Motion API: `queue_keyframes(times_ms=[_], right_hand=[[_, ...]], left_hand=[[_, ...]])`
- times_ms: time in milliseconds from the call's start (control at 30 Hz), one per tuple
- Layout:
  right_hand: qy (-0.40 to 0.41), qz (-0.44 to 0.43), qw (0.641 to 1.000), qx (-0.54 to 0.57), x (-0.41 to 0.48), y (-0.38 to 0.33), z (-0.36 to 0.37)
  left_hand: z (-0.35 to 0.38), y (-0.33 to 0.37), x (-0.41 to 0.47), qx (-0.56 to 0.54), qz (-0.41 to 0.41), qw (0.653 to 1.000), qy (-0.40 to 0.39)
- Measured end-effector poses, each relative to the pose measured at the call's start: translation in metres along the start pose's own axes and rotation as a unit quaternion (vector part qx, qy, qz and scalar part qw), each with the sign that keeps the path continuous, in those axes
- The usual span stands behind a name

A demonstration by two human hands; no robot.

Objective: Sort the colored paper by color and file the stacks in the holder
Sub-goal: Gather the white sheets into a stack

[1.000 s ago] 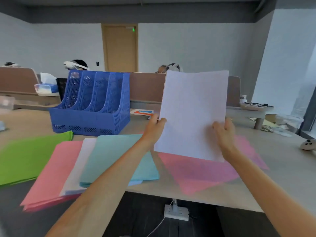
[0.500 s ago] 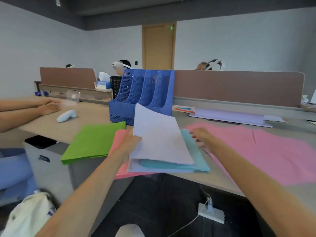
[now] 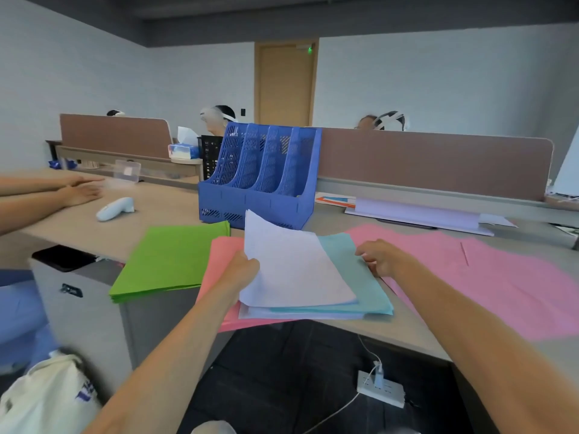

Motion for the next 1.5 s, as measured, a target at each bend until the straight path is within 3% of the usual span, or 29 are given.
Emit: queue_keyframes(times_ms=[167, 367, 500, 567, 767, 1000, 1200, 1500], right_hand=[[-0.009, 0.006, 0.999, -0.048, 0.0, -0.007, 0.007], [-0.062, 0.017, 0.994, 0.084, -0.003, -0.015, 0.005], [-0.096, 0.008, 0.995, -0.016, -0.007, -0.005, 0.013], [-0.071, -0.027, 0.994, -0.073, -0.006, -0.008, 0.012], [0.037, -0.126, 0.986, -0.098, -0.023, -0.048, -0.044], [0.12, -0.083, 0.988, -0.047, -0.012, -0.036, -0.17], [0.112, -0.044, 0.993, 0.008, -0.011, -0.01, -0.198], [0.056, -0.054, 0.996, 0.046, -0.018, -0.018, -0.152]], left_hand=[[-0.001, -0.006, 0.002, 0.013, -0.014, 1.0, -0.007], [-0.002, -0.03, 0.03, 0.035, -0.021, 0.999, -0.004], [-0.002, -0.024, 0.023, 0.037, -0.026, 0.999, 0.0], [-0.002, -0.026, 0.026, 0.036, -0.028, 0.999, -0.004], [-0.011, 0.003, -0.006, 0.004, -0.049, 0.999, 0.003], [-0.02, 0.019, -0.014, -0.003, -0.044, 0.999, 0.023], [0.003, 0.023, -0.009, 0.017, -0.054, 0.998, -0.009], [0.015, 0.01, -0.002, 0.069, -0.068, 0.995, -0.029]])
Point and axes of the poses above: each hand's wrist, its own x-axis towards the middle knuckle, its own z-axis out of the palm, y = z × x, the point moved 10 cm from there along x, towards the middle knuckle, and after that the axes turned 7 degrees about z, right-handed, at the moved point
